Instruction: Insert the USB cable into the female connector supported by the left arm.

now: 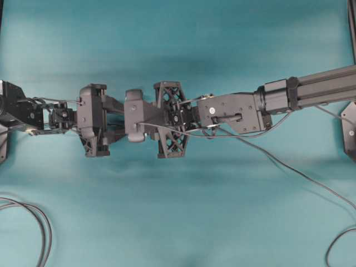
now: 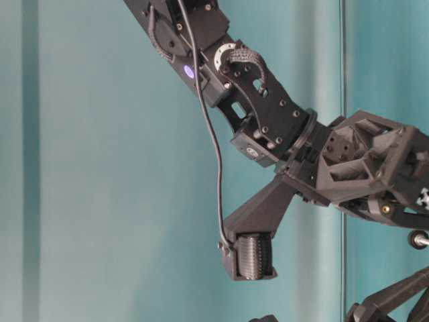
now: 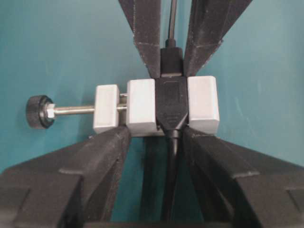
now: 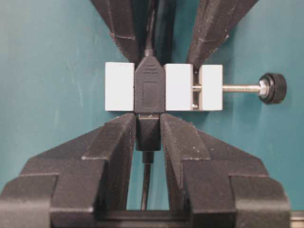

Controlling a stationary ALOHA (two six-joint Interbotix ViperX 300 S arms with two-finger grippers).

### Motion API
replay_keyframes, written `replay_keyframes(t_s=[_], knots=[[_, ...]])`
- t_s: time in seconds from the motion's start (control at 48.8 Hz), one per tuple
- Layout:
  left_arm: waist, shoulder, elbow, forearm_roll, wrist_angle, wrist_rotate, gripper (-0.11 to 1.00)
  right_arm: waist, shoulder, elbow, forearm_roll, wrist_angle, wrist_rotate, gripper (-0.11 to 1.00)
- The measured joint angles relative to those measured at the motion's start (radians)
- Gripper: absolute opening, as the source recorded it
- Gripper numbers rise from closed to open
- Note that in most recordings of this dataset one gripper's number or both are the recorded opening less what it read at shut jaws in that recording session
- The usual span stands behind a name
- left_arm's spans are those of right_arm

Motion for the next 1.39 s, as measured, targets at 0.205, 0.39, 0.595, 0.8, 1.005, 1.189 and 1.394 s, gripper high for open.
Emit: replay_keyframes(t_s=[0.205,0.39,0.595,0.8,1.005,1.189,1.394], knots=[[0.000,0.003,-0.028,-0.002,0.005,0.000,0.65,-0.003,-0.031,0.035,0.000,0.002,0.063,0.25],[-0.005,-0.008,-0.029,-0.002,0.020,0.000,0.65,-0.003,-0.084,0.058,-0.002,-0.002,0.064,0.70],[-0.014,-0.100,0.043,-0.002,0.072,0.000,0.65,0.003,-0.147,0.110,-0.002,-0.026,0.064,0.72],[-0.014,-0.275,0.144,-0.014,0.126,0.000,0.65,0.005,-0.255,0.225,-0.002,-0.084,0.066,0.72],[-0.014,-0.462,0.198,-0.015,0.204,0.000,0.65,0.005,-0.408,0.377,-0.002,-0.213,0.075,0.72],[-0.014,-0.614,0.204,-0.015,0.282,0.000,0.65,0.005,-0.580,0.486,-0.002,-0.267,0.086,0.72],[-0.015,-0.890,0.249,-0.015,0.356,0.000,0.65,-0.003,-0.828,0.663,-0.002,-0.308,0.091,0.72]])
